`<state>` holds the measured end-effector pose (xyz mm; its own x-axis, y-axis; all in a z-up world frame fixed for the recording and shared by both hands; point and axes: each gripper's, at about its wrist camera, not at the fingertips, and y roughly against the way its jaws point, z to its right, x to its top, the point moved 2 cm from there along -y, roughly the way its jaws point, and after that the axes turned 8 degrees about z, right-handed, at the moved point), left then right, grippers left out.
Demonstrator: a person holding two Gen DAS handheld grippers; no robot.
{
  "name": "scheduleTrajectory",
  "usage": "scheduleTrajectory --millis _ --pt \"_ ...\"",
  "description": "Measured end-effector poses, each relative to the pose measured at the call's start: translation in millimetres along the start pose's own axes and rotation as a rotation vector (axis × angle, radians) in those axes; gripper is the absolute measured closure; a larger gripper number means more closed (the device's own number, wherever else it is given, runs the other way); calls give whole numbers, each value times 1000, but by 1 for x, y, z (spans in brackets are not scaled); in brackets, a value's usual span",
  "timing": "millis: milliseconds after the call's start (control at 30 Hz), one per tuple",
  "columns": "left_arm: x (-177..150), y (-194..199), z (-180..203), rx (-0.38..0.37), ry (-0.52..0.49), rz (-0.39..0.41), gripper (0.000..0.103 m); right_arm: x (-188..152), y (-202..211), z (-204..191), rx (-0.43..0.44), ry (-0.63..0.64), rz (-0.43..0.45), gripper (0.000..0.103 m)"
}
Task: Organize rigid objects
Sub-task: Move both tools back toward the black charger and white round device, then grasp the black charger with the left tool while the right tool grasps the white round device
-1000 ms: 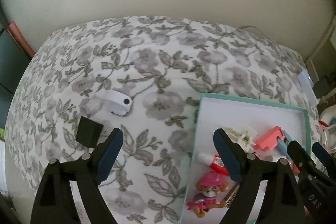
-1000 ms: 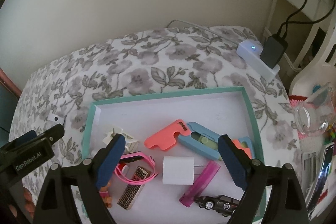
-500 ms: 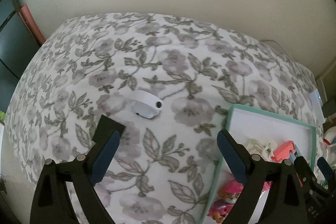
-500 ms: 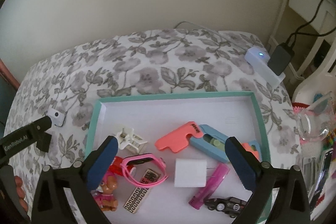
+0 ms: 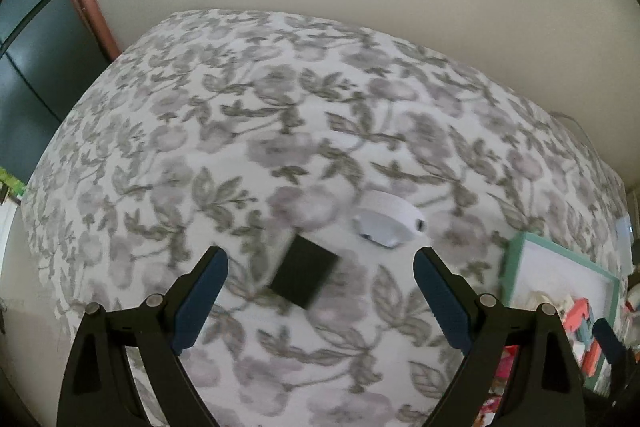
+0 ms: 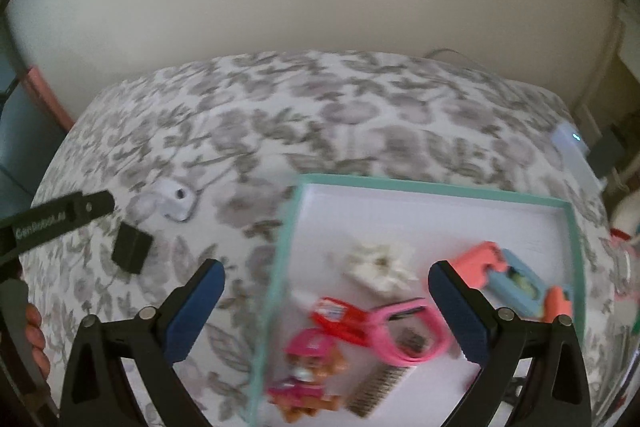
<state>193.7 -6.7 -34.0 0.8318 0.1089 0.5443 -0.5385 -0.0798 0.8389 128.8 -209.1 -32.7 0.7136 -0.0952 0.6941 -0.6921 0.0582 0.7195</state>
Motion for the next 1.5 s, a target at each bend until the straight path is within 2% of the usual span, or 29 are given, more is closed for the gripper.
scheduleTrajectory --millis 400,700,900,1100,1500 --pt "10 -12 -64 43 91 -12 9 -2 -15 -65 84 63 -8 0" --pt "11 -21 -95 39 156 -31 9 -6 -34 -84 112 66 -31 0" --pt "7 -32 -90 17 146 -60 9 -5 -40 -77 101 45 -33 1" --pt "-3 -53 -69 -25 97 -128 9 -7 -47 -74 84 51 -52 3" --pt "-16 -71 -39 -51 8 -171 9 -10 -58 -76 78 65 -77 6"
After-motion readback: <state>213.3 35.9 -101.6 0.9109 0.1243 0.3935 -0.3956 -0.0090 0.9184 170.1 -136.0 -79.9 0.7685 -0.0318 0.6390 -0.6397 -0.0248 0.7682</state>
